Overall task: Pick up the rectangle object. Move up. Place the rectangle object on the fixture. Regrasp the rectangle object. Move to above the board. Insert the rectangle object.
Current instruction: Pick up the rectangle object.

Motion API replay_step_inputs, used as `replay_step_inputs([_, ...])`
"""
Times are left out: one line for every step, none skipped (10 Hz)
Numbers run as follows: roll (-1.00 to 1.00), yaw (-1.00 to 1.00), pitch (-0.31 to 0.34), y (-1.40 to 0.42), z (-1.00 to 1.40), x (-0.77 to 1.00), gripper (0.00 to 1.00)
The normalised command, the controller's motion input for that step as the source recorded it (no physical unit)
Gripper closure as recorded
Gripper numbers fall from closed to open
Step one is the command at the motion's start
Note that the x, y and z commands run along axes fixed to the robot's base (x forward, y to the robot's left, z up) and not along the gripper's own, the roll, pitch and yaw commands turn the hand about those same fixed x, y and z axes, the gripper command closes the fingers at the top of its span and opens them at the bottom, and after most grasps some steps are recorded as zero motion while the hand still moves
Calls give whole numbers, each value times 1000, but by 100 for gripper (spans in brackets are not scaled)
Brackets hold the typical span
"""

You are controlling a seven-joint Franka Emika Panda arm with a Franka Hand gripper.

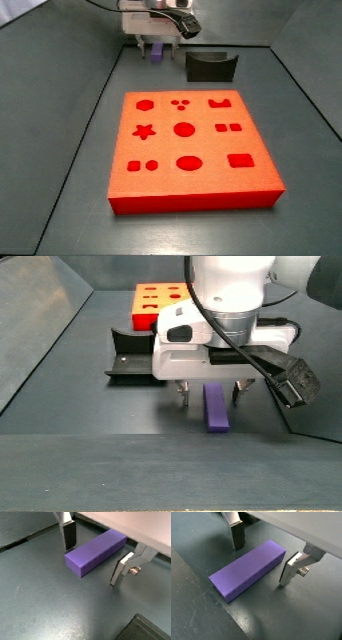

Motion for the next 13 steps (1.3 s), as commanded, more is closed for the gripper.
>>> replay_step_inputs([13,0,0,0,0,0,0])
replay_step_inputs([0,0,0,0,0,0,0])
replay_step_inputs([0,0,0,0,0,0,100])
replay_step_inputs([0,0,0,0,0,0,100])
replay_step_inputs([0,0,0,0,0,0,100])
replay_step_inputs([0,0,0,0,0,0,100])
replay_step_inputs([0,0,0,0,0,0,100])
replay_step_inputs([0,0,0,0,0,0,100])
replay_step_inputs([0,0,0,0,0,0,100])
replay_step_inputs([0,0,0,0,0,0,100])
replay_step_inputs([0,0,0,0,0,0,100])
replay_step_inputs([0,0,0,0,0,0,100])
replay_step_inputs([0,0,0,0,0,0,100])
